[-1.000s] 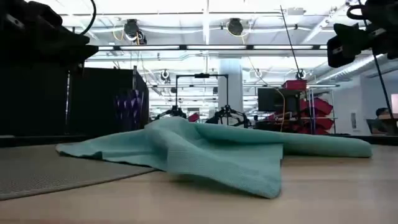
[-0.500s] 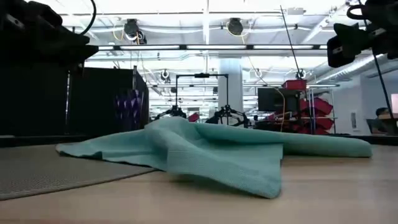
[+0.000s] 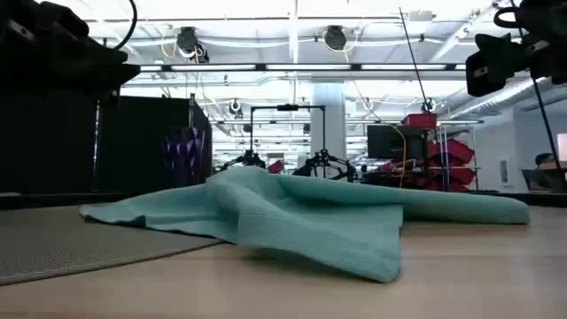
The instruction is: Set table place
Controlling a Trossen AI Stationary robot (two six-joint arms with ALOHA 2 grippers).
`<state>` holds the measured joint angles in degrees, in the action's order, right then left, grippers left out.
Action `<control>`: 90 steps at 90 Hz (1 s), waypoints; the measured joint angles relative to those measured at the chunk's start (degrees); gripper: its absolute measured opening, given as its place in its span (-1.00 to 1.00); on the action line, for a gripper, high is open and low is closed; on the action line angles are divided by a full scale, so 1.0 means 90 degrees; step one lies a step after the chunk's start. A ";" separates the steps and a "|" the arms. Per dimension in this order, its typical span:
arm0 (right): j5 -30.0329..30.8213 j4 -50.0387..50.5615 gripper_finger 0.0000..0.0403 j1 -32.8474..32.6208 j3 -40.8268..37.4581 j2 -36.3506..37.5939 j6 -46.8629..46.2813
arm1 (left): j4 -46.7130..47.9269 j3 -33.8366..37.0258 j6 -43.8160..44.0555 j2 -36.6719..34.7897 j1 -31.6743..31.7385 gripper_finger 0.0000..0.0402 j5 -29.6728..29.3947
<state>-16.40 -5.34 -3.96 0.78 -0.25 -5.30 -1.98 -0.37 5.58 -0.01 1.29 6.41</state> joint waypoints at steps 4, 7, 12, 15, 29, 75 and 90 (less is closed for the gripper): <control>0.0000 0.0000 -0.12 -0.0001 0.0000 0.0000 0.0000 | 0.0000 0.0001 0.0000 0.0000 0.0000 -0.39 0.0001; 0.0000 0.0000 -0.12 0.0001 0.0000 0.0000 0.0000 | -0.0002 0.0001 -0.0001 0.0000 -0.0001 -0.39 0.0000; 0.0000 0.0000 -0.12 -0.0001 0.0000 0.0000 0.0000 | -0.0002 0.0001 -0.0002 0.0000 -0.0001 -0.39 0.0000; 0.0000 0.0000 -0.12 0.0000 0.0000 0.0000 0.0000 | -0.0002 0.0001 0.0000 0.0000 0.0001 -0.39 0.0001; 0.0000 0.0000 -0.12 -0.0001 0.0000 -0.0002 0.0000 | -0.0002 0.0001 0.0000 0.0000 0.0000 -0.39 -0.0001; 0.0000 0.0000 -0.12 0.0001 0.0000 -0.0002 0.0000 | -0.0115 0.0001 0.0000 0.0000 -0.0001 -0.39 -0.0001; 0.0002 -0.0071 -0.12 -0.0001 0.0002 -0.0002 0.0000 | -0.0505 0.0001 0.0489 0.0000 -0.0004 -0.39 0.0000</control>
<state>-16.38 -5.98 -3.97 0.80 -0.27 -5.30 -6.53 -0.36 9.99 -0.01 1.26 6.41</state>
